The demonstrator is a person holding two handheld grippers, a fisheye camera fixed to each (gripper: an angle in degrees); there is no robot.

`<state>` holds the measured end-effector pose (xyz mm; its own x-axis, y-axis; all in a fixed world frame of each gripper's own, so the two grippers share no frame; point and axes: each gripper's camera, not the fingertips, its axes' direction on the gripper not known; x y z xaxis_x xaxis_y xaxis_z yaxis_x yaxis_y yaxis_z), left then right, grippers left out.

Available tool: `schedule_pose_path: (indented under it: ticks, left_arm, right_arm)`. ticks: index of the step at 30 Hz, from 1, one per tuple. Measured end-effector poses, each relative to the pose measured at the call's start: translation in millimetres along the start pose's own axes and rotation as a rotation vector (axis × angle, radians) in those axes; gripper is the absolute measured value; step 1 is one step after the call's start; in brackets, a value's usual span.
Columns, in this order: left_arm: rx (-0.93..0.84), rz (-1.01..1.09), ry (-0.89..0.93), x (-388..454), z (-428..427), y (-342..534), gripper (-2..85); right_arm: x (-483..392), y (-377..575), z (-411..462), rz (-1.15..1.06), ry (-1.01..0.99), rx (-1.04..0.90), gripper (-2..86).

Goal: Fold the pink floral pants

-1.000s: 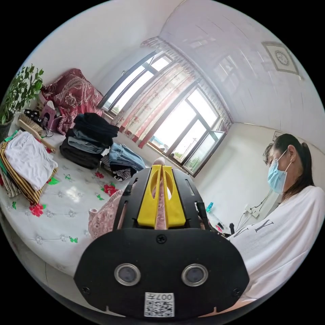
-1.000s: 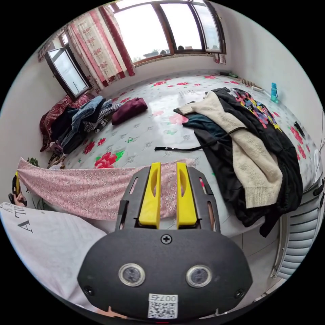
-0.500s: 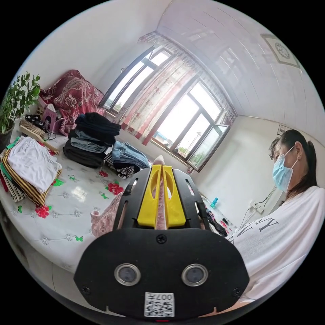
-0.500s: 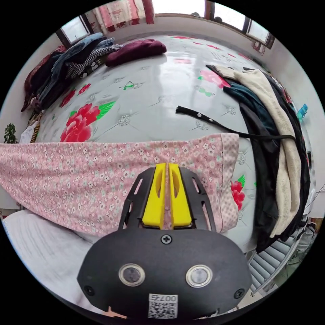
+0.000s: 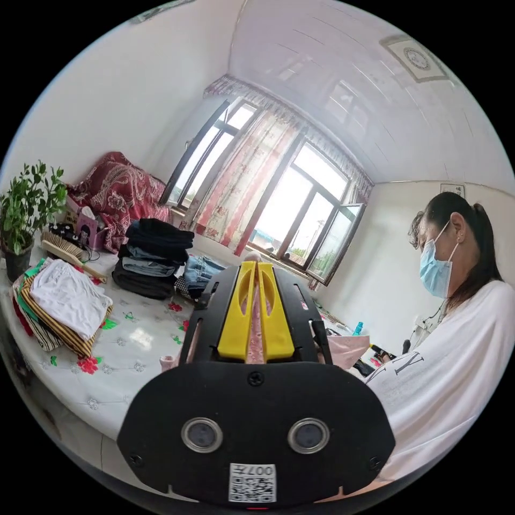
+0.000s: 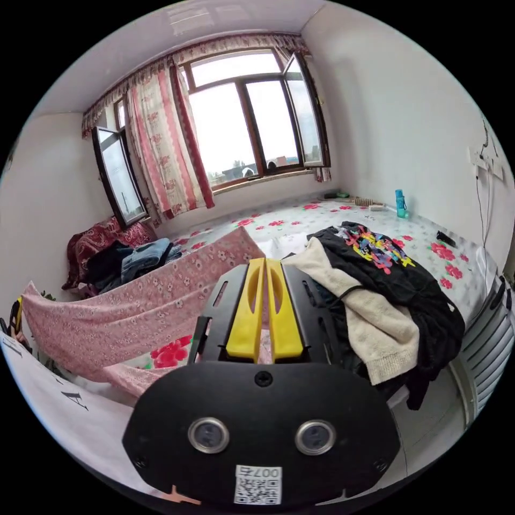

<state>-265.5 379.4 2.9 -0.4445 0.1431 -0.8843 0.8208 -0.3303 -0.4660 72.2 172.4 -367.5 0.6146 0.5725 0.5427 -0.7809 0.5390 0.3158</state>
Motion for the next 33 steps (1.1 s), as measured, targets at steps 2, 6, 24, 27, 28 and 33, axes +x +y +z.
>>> schedule_pose_path:
  ticks: [2, 6, 24, 27, 28, 33]
  left_arm:
    - [0.032, 0.037, -0.016, 3.6, 11.0, -8.6, -1.0]
    - [-0.015, -0.027, -0.094, -30.9, 69.7, -23.4, -0.9]
    - [-0.67, -0.272, -0.55, -266.4, 250.9, 146.2, 5.9]
    - [-0.739, -0.418, -0.599, -287.7, 218.7, 194.1, 6.0]
    - [-0.741, -0.468, -0.588, -294.9, 211.5, 205.4, 6.0]
    - [-0.791, -0.552, -0.504, -324.1, 232.7, 229.9, 6.9]
  right_arm:
    - [-1.7, -17.0, -10.3, -0.015, -0.001, 0.084, -0.3]
    - [-6.7, -62.9, 27.6, -0.067, -0.044, 0.089, -0.3]
    - [14.1, 77.2, 241.6, -0.02, 0.041, -0.799, 2.7]
    - [32.9, 112.6, 215.8, -0.015, 0.122, -0.925, 3.9]
    - [40.3, 116.6, 208.5, 0.003, 0.14, -0.942, 4.3]
    - [45.2, 116.2, 215.2, -0.007, 0.111, -0.966, 4.0]
